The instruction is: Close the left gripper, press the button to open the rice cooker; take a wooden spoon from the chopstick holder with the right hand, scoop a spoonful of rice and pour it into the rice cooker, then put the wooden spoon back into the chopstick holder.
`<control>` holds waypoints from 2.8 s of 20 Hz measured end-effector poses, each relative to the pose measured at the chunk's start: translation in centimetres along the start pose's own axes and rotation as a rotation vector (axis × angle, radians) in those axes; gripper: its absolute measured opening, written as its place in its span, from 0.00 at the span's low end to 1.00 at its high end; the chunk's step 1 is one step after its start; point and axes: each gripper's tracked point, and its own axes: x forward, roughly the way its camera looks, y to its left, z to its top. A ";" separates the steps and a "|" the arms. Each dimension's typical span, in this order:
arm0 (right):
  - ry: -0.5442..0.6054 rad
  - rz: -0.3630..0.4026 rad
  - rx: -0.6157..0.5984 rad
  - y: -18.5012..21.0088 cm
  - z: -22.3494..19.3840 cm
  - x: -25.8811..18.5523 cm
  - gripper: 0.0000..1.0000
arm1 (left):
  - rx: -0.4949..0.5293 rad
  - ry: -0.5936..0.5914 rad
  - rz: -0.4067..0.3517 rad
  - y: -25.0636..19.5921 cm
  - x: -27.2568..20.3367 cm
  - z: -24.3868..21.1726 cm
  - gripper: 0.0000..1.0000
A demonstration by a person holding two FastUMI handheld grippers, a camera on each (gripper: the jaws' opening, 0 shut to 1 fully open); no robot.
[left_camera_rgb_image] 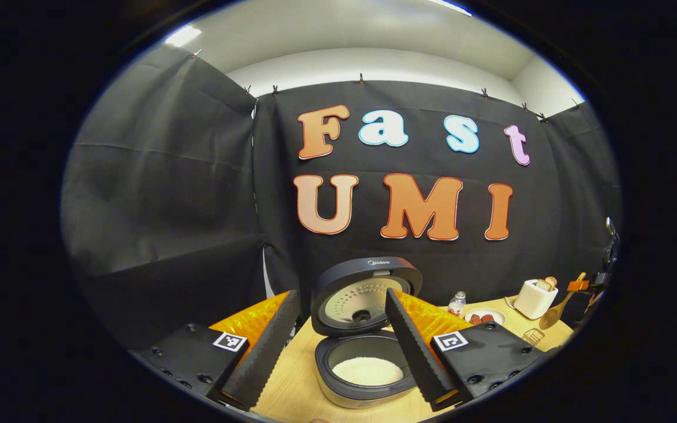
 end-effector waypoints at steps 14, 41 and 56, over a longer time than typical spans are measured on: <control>0.112 0.016 0.013 -2.7 -8.8 5.9 0.10 | 0.025 0.064 -0.035 -1.9 -0.5 -1.9 0.98; 0.058 -0.087 -0.144 -2.8 1.5 0.3 0.95 | 0.059 0.044 -0.012 -4.1 11.0 8.5 1.00; -0.098 0.061 -0.234 4.0 9.2 -4.5 0.95 | 0.067 0.433 -0.034 -5.3 23.9 0.2 1.00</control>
